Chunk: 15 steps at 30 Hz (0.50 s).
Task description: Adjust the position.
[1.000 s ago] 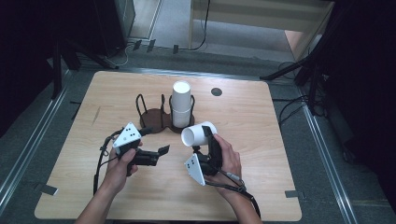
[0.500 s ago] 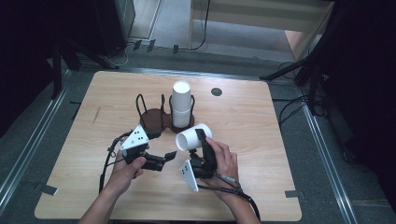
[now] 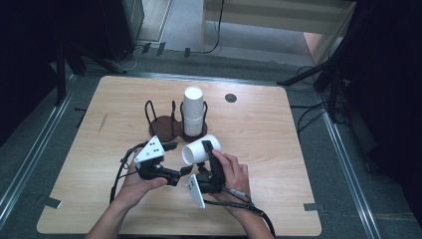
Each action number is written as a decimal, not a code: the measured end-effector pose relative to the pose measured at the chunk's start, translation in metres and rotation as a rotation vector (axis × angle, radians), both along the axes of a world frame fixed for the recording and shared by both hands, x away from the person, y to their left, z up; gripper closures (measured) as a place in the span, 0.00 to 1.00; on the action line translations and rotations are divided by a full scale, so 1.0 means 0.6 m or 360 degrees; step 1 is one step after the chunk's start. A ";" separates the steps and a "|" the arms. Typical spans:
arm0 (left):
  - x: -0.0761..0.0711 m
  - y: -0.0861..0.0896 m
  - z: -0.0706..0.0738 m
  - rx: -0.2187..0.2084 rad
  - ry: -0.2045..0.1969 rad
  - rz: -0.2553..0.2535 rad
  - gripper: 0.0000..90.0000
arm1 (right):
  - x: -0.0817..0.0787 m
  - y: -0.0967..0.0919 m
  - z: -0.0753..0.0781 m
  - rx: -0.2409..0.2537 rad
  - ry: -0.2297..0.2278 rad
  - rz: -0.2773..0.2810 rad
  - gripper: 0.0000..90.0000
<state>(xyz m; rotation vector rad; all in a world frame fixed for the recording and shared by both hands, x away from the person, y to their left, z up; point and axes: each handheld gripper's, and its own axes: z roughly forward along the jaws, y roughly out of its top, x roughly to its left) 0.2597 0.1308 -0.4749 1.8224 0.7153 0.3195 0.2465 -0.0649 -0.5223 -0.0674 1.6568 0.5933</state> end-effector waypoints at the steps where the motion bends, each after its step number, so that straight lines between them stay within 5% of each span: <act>1: 0.000 0.000 -0.001 0.0000 0.0001 0.0000 0.09 | -0.001 0.002 0.000 -0.0002 -0.0001 0.0003 0.32; 15: 0.000 -0.003 -0.001 0.0001 0.0033 -0.0019 0.16 | -0.016 0.019 -0.005 -0.0048 -0.0007 0.0108 0.32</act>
